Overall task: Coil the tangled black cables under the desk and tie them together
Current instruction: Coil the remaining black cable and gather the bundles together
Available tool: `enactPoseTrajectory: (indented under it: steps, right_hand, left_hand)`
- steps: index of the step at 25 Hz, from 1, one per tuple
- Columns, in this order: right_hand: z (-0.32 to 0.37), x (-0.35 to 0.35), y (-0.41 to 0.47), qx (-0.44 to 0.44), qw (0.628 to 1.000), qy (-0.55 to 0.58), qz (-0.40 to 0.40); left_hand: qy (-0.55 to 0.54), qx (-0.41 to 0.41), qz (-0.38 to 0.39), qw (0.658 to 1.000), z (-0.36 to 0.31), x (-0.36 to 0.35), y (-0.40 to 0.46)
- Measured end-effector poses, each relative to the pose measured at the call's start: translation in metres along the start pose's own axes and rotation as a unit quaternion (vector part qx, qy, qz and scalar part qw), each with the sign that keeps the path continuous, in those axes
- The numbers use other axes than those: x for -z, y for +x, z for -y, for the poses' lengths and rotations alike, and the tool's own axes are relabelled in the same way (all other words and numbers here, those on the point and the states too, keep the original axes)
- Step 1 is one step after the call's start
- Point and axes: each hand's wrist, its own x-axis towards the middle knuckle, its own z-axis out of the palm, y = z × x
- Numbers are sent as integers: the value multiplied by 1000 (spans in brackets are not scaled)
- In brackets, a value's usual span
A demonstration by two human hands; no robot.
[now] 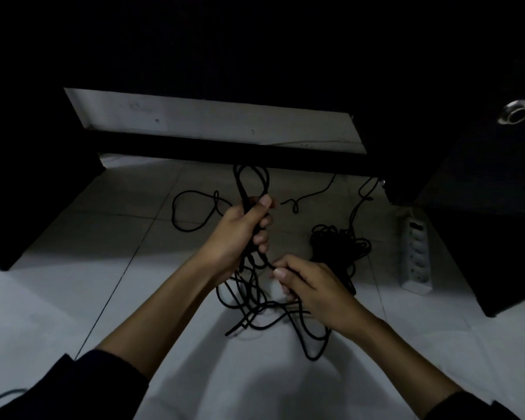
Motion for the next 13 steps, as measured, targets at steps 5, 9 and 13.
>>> enactPoseTrajectory:
  steps: [5, 9, 13]
  right_hand:
    - [5, -10, 5, 3, 1000, -20, -17]
    - [-6, -9, -1, -32, 999, 25, 3]
    - [-31, 7, -15, -60, 997, 35, 33]
  left_hand:
    - [-27, 2, 15, 1000, 2, -6, -1]
    - [-50, 17, 13, 999, -3, 3, 2]
    - [-45, 20, 15, 999, -15, 18, 2]
